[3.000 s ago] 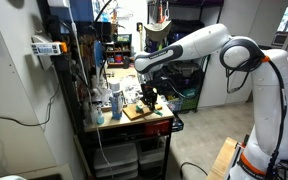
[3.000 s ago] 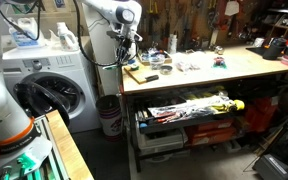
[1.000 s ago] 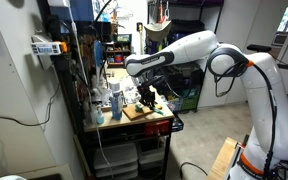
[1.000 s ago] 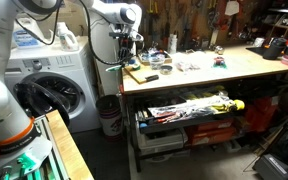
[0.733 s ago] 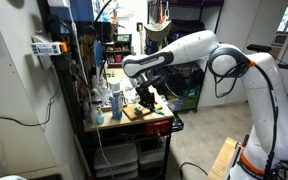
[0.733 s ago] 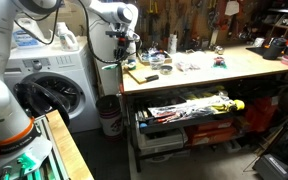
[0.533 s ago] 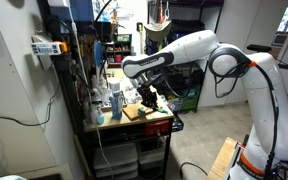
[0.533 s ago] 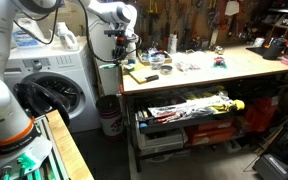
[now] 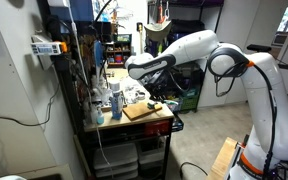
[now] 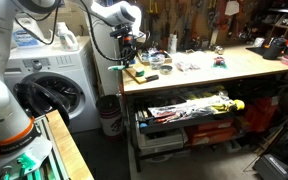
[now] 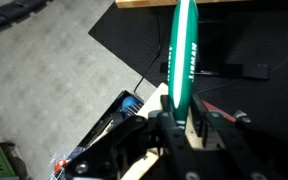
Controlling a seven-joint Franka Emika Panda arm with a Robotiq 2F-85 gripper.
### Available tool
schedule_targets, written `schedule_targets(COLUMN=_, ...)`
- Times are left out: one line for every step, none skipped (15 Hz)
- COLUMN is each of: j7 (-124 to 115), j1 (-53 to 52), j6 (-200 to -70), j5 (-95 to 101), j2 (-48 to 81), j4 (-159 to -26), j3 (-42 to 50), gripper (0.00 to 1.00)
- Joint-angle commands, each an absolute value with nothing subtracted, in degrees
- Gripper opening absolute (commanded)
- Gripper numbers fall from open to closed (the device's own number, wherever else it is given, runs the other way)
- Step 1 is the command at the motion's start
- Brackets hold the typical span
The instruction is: Use the white and green brush to scrub the wooden board
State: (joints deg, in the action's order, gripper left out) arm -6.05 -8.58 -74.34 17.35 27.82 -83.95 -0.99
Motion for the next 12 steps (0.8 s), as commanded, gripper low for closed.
schedule_targets(j7=-2.9, j1=-7.6, j6=-76.2, j5=21.4, j2=28.4, j4=-84.4, j3=-0.7, gripper=0.06)
schedule_targets(j7=-1.9, j1=-7.3, j6=-76.7, j5=22.4, j2=28.9, j4=-84.3, j3=-0.7, gripper=0.06)
schedule_targets(j7=-1.0, j1=-7.0, j6=-76.8, j5=22.5, j2=29.2, j4=-84.1, j3=-0.8, gripper=0.06)
schedule_targets(j7=0.3, j1=-6.7, j6=-76.9, j5=22.5, j2=29.6, j4=-84.0, j3=-1.0, gripper=0.06)
schedule_targets(j7=1.4, j1=-6.6, j6=-76.9, j5=22.4, j2=29.9, j4=-83.9, j3=-1.2, gripper=0.06)
schedule_targets(j7=2.8, j1=-6.6, j6=-76.5, j5=22.1, j2=30.1, j4=-83.8, j3=-1.5, gripper=0.06)
schedule_targets(j7=3.8, j1=-6.7, j6=-76.3, j5=22.0, j2=30.3, j4=-83.6, j3=-1.7, gripper=0.06)
schedule_targets(j7=4.9, j1=-6.8, j6=-76.1, j5=21.9, j2=30.4, j4=-83.5, j3=-2.0, gripper=0.06)
schedule_targets(j7=6.0, j1=-7.0, j6=-76.0, j5=22.0, j2=30.2, j4=-83.6, j3=-2.3, gripper=0.06)
schedule_targets(j7=7.0, j1=-7.2, j6=-76.0, j5=22.0, j2=30.2, j4=-83.5, j3=-2.7, gripper=0.06)
schedule_targets(j7=7.7, j1=-7.5, j6=-76.1, j5=22.1, j2=30.2, j4=-83.4, j3=-3.0, gripper=0.06)
schedule_targets(j7=8.5, j1=-7.7, j6=-76.3, j5=22.1, j2=30.1, j4=-83.4, j3=-3.4, gripper=0.06)
